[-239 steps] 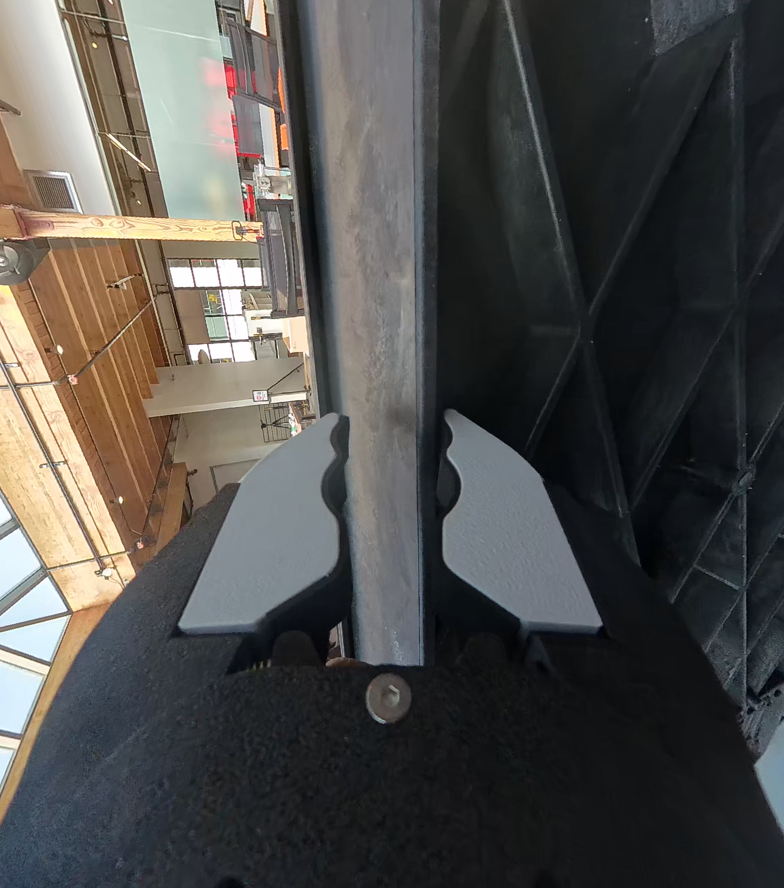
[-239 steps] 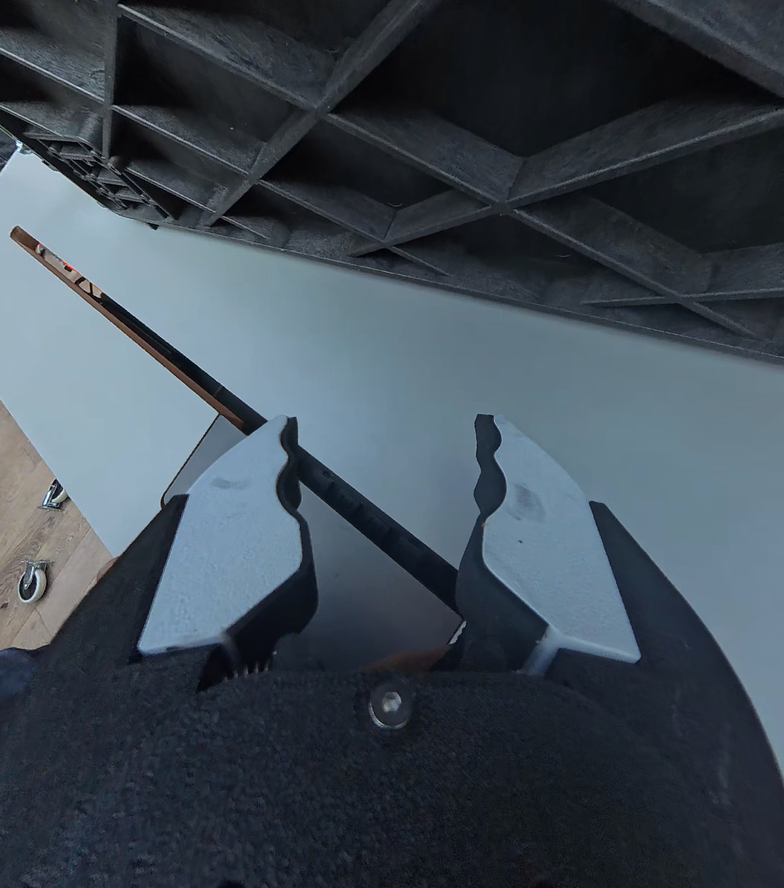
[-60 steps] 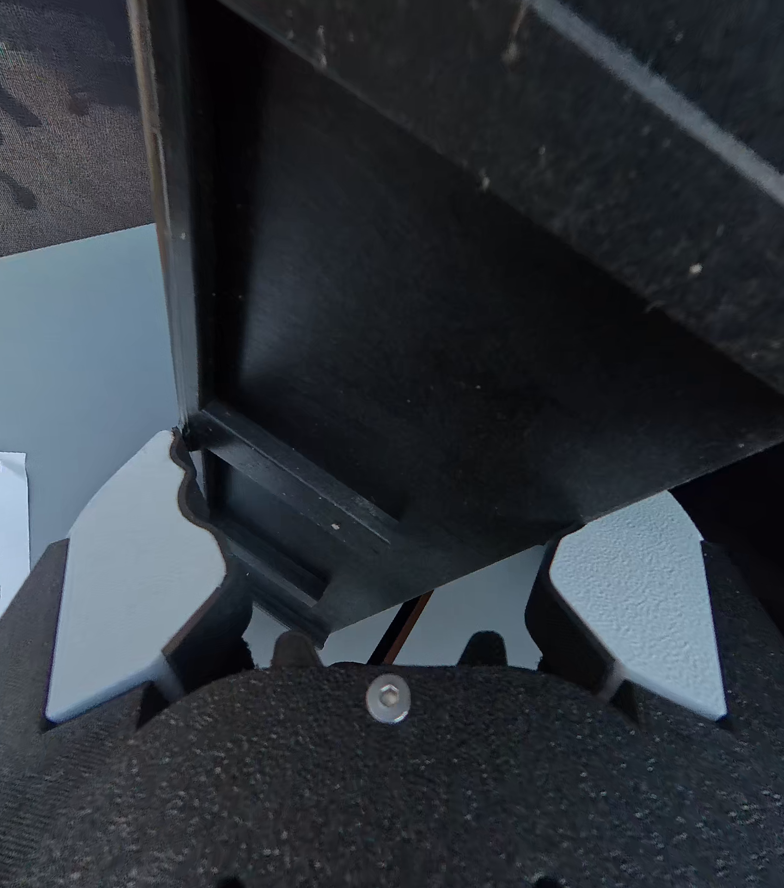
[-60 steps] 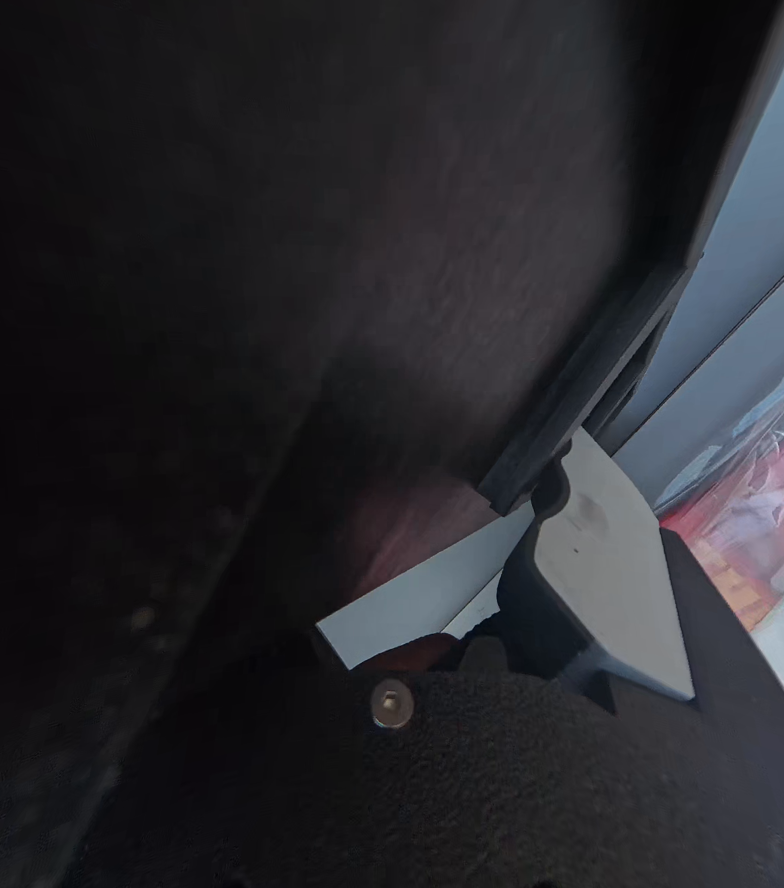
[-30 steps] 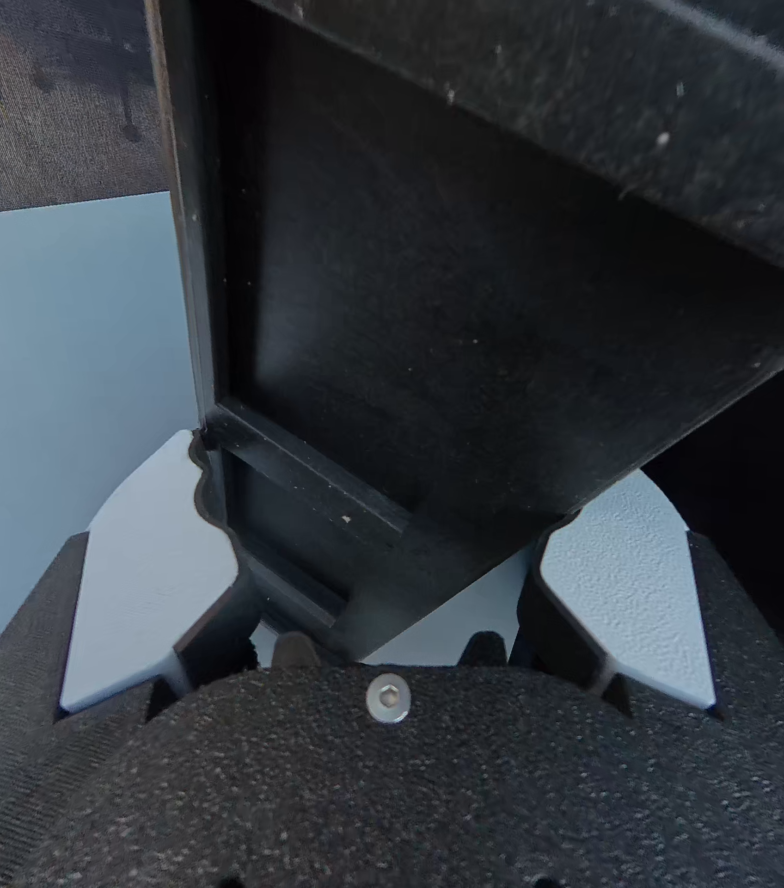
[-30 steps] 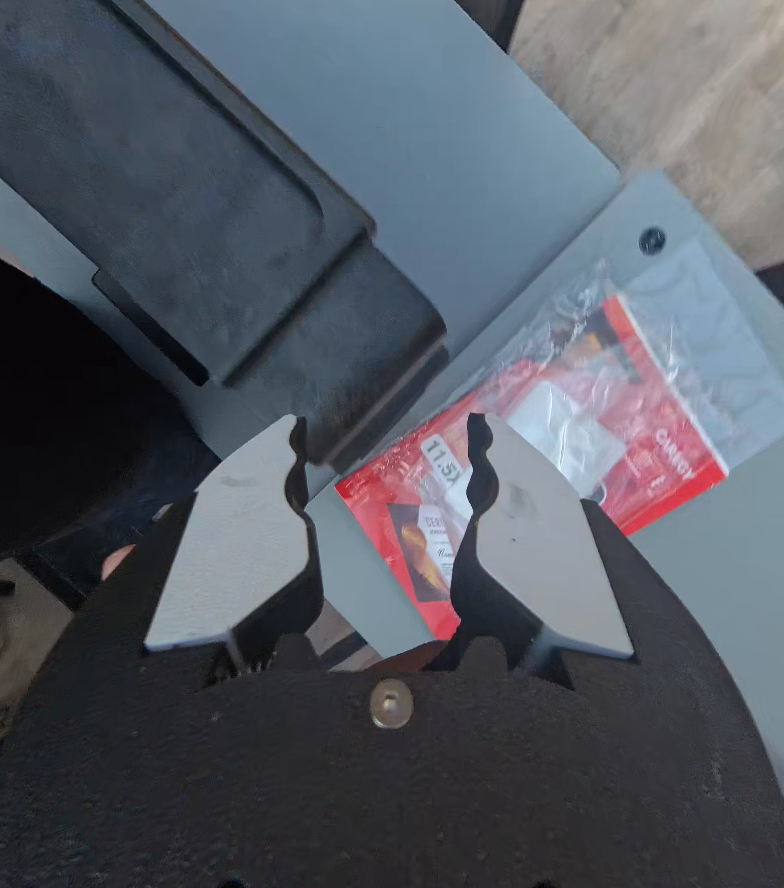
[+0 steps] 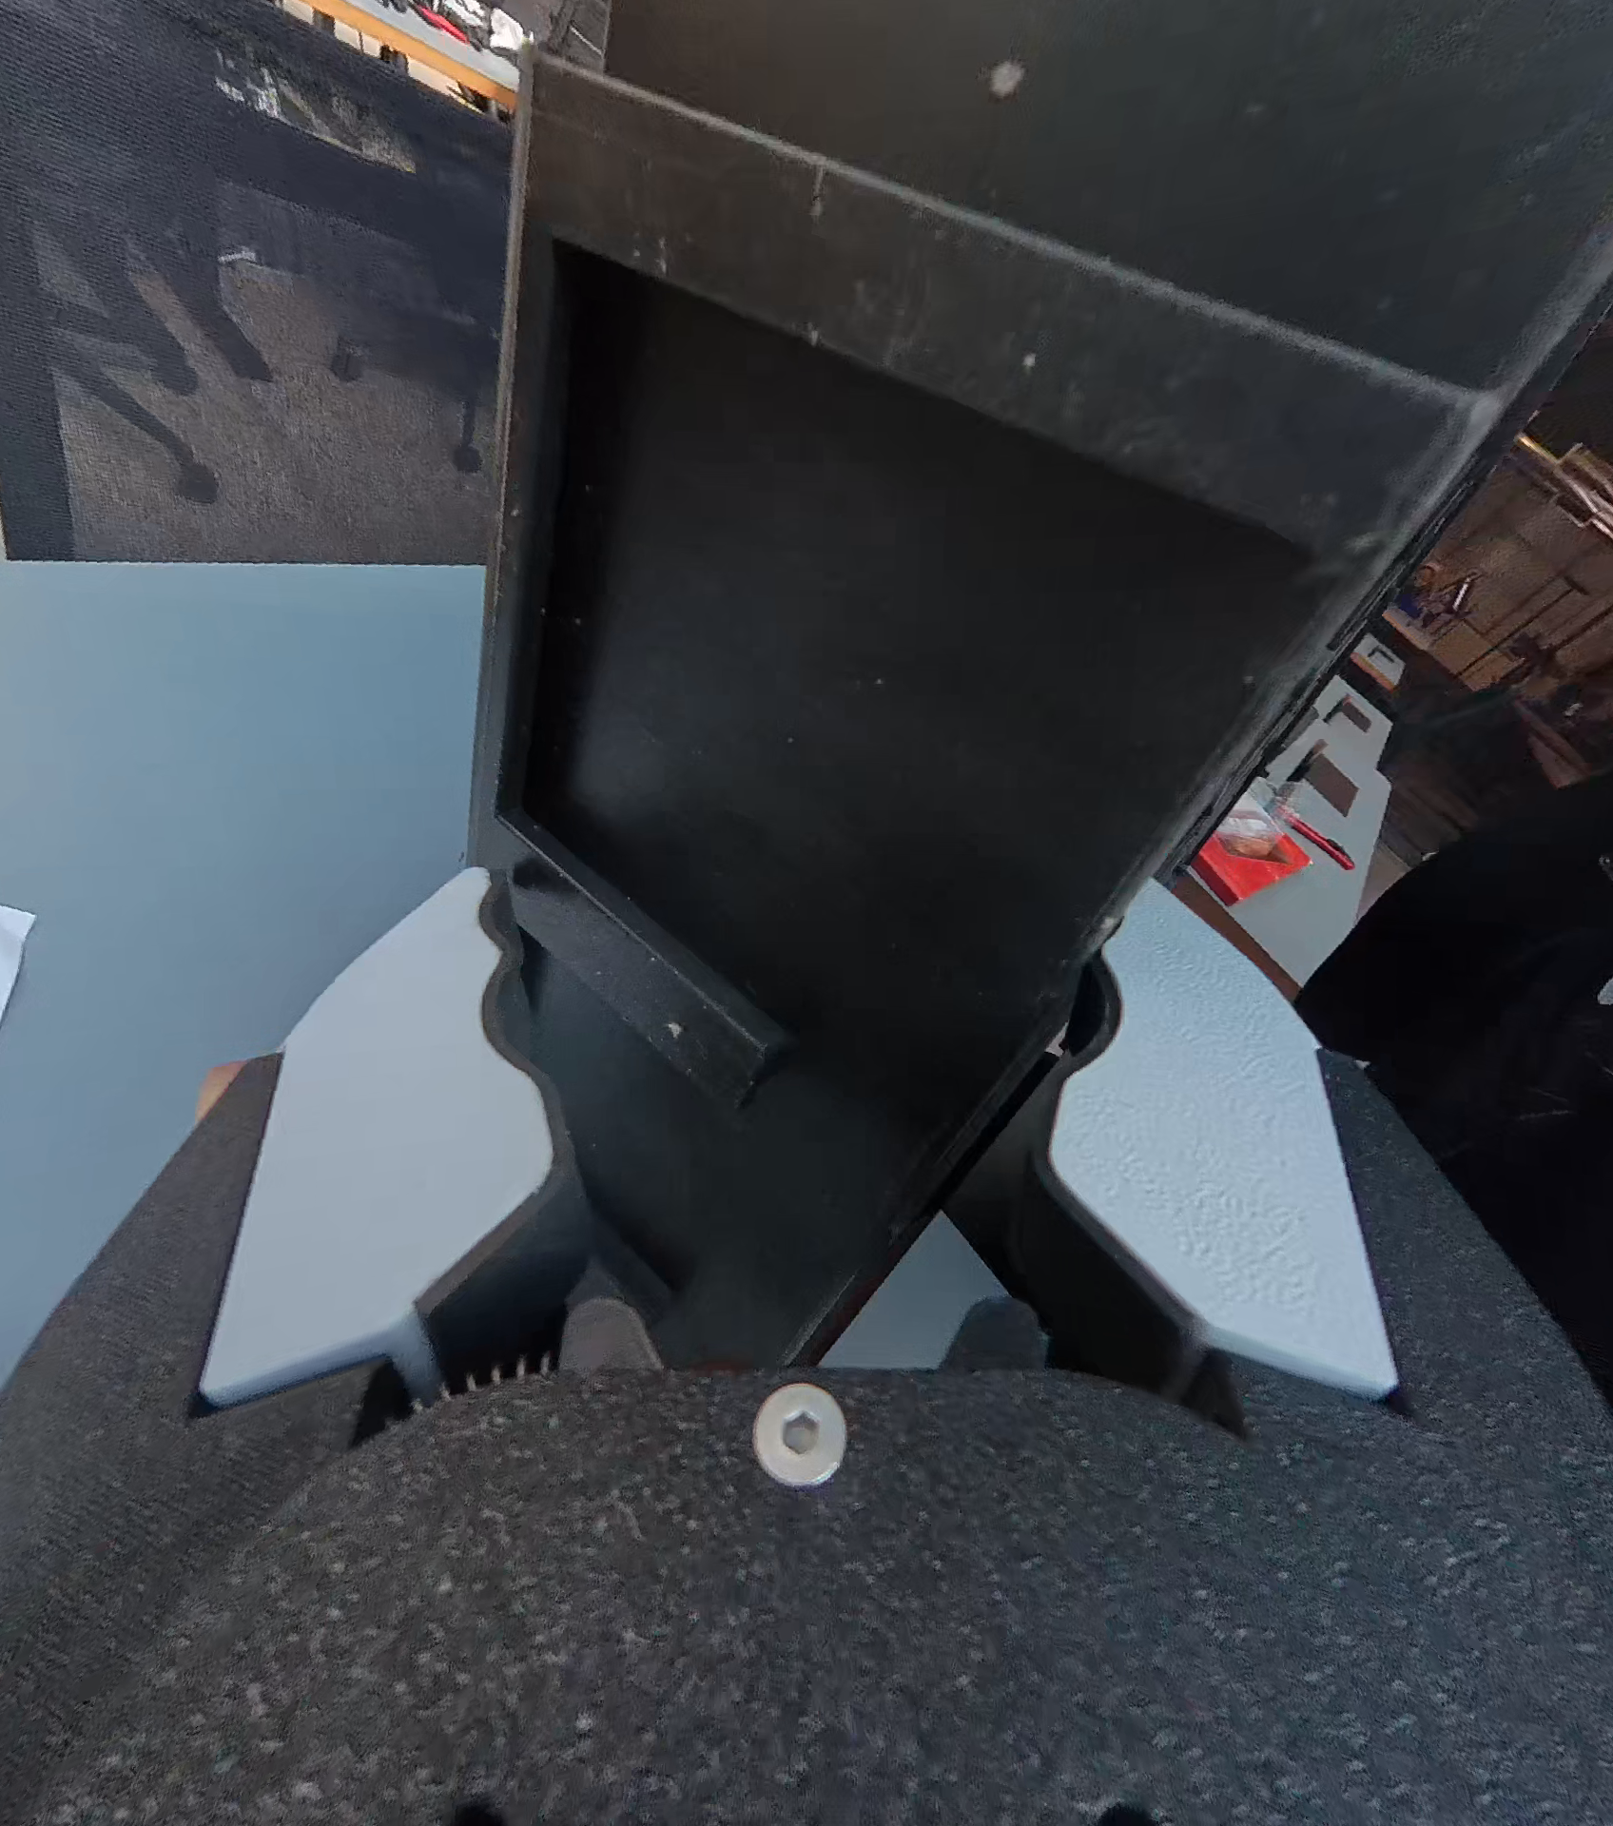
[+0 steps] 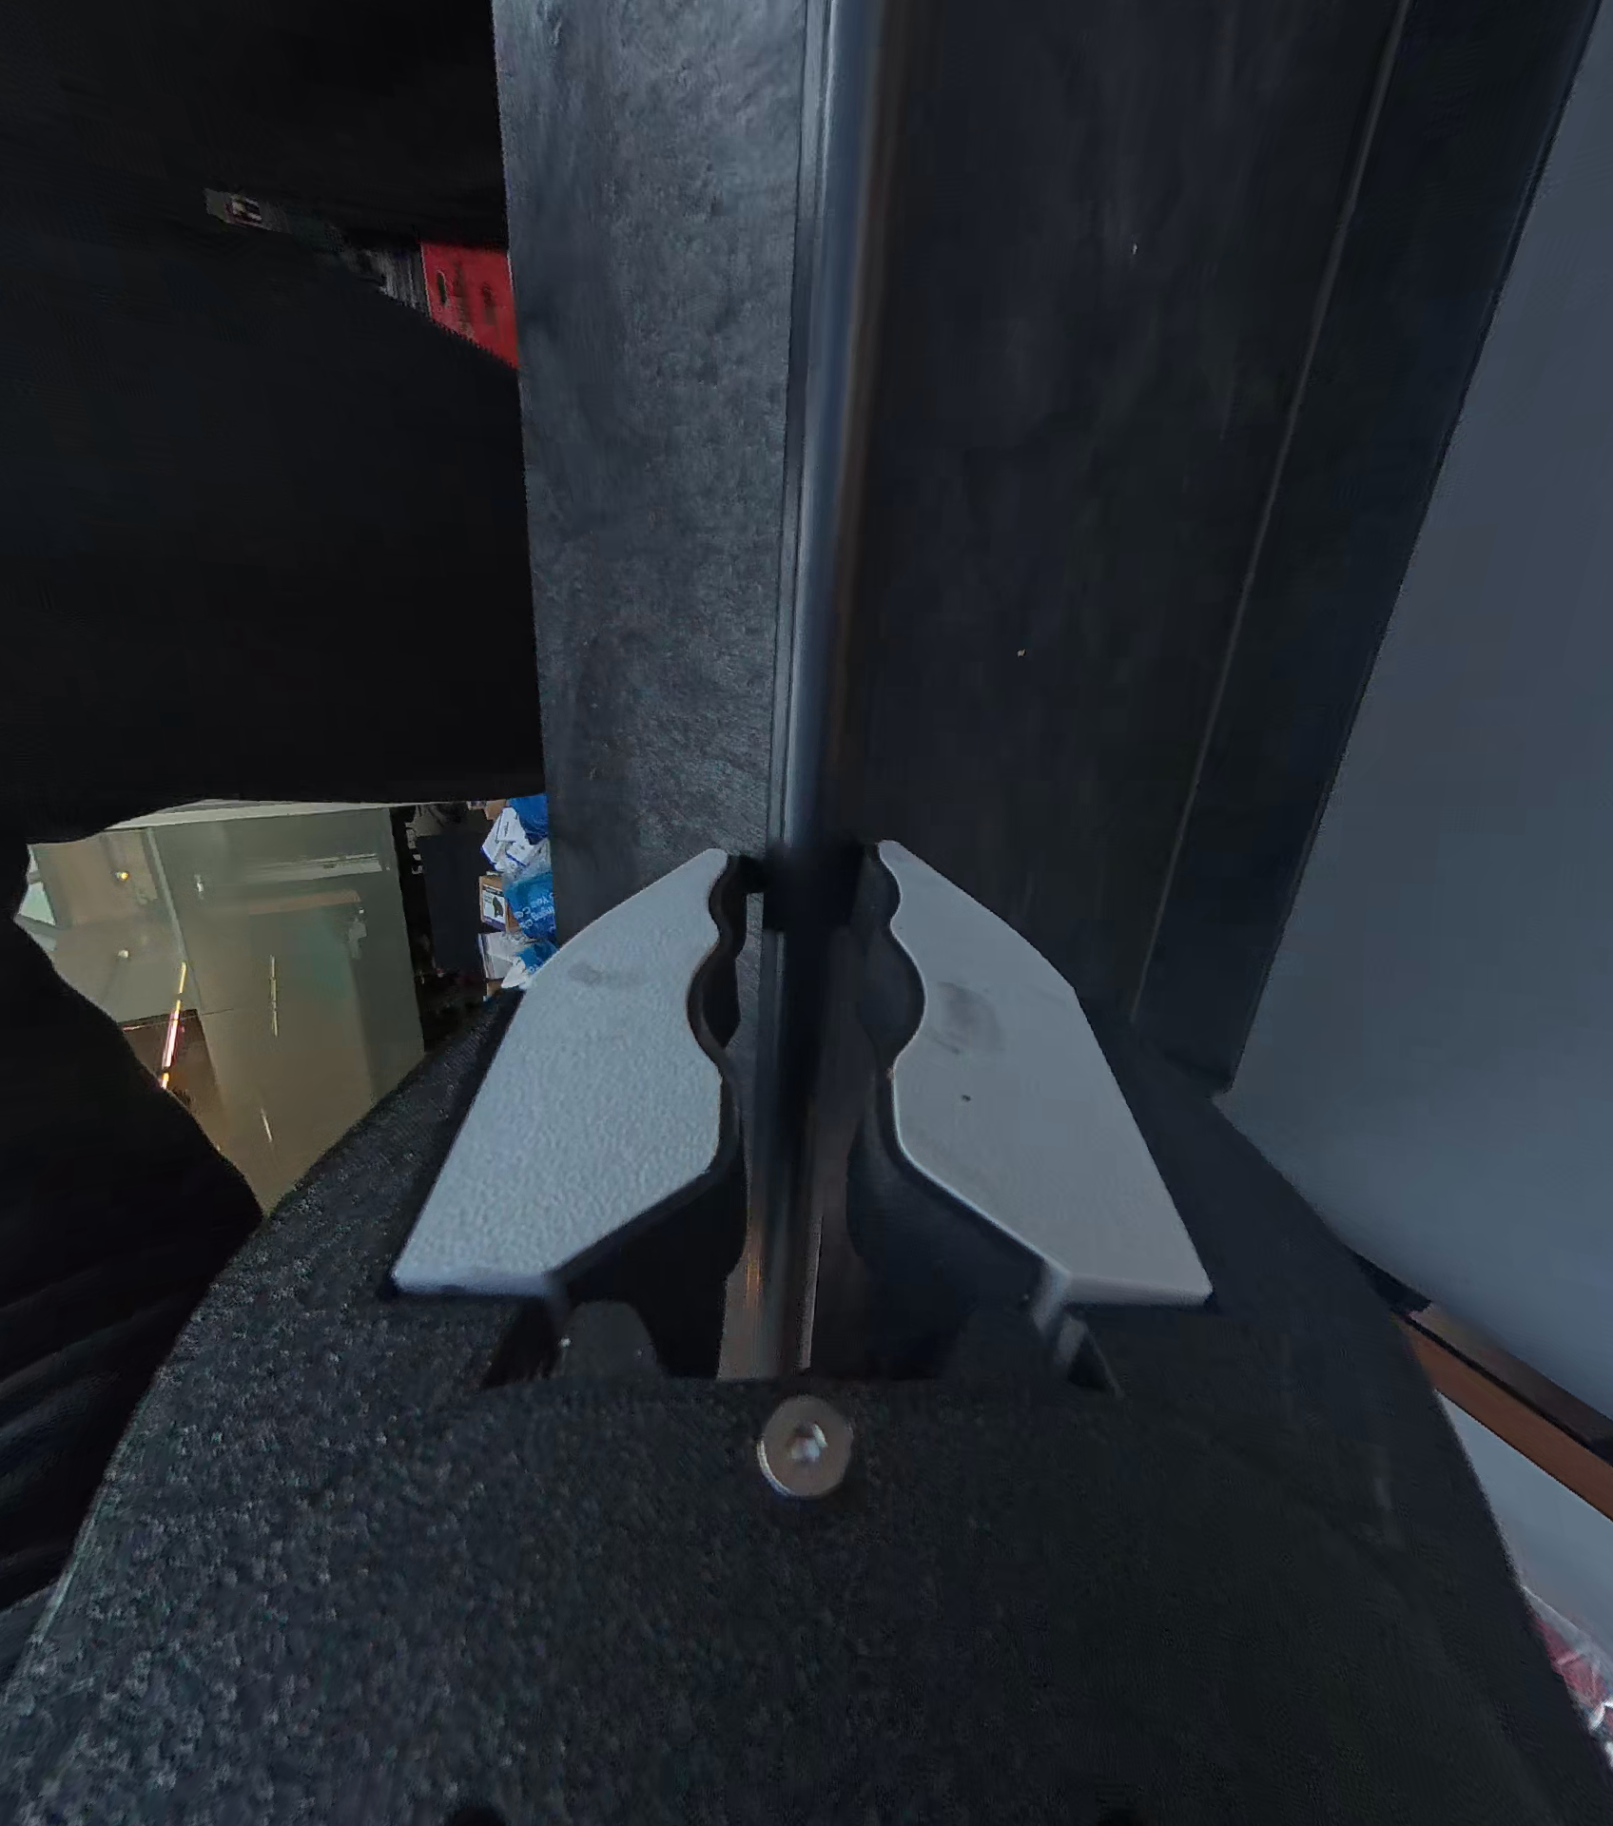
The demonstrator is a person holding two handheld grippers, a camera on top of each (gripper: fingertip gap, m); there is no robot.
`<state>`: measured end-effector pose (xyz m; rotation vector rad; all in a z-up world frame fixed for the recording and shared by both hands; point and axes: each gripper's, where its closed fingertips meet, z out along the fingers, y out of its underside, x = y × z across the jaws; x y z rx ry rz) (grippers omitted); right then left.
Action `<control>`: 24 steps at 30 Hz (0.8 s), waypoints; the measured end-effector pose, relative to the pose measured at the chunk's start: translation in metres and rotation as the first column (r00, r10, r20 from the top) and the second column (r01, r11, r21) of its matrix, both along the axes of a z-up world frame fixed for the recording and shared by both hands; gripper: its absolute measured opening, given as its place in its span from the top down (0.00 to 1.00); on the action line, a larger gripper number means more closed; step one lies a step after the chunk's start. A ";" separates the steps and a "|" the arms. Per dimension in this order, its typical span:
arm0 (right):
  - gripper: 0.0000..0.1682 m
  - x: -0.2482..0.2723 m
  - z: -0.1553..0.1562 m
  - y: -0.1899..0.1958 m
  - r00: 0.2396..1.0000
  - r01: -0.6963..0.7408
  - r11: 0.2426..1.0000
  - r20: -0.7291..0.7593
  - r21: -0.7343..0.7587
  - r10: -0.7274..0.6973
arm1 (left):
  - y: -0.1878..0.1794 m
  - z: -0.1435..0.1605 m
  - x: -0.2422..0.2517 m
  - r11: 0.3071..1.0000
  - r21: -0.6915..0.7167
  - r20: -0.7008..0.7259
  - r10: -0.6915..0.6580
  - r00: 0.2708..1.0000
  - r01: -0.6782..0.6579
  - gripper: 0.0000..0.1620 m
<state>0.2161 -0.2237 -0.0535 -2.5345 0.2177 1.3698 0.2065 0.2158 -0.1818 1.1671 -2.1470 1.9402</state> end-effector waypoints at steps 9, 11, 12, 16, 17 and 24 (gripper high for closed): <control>0.88 0.018 -0.003 -0.014 0.998 0.044 0.999 -0.042 0.018 -0.043 | 0.024 0.088 -0.005 0.729 0.463 0.524 0.234 0.819 -0.504 0.50; 0.87 0.025 -0.011 -0.011 0.998 0.056 0.998 -0.040 0.024 -0.055 | -0.038 0.135 -0.011 0.662 0.531 0.669 0.056 0.741 -0.530 0.50; 0.87 0.026 -0.012 -0.009 0.997 0.058 0.998 -0.043 0.026 -0.057 | -0.082 0.150 -0.012 0.643 0.574 0.699 -0.061 0.712 -0.508 0.50; 0.87 0.031 -0.015 -0.004 0.998 0.050 0.998 -0.048 0.025 -0.049 | -0.226 0.167 0.004 0.511 0.708 0.703 -0.438 0.560 -0.488 0.54; 0.87 0.032 -0.014 -0.003 0.998 0.052 0.998 -0.043 0.024 -0.051 | -0.244 0.163 0.011 0.466 0.738 0.675 -0.492 0.550 -0.488 0.57; 0.86 0.045 -0.018 -0.005 0.994 0.108 0.992 0.000 0.067 -0.108 | -0.272 0.124 0.038 0.205 0.904 0.414 -0.640 0.647 -0.376 0.83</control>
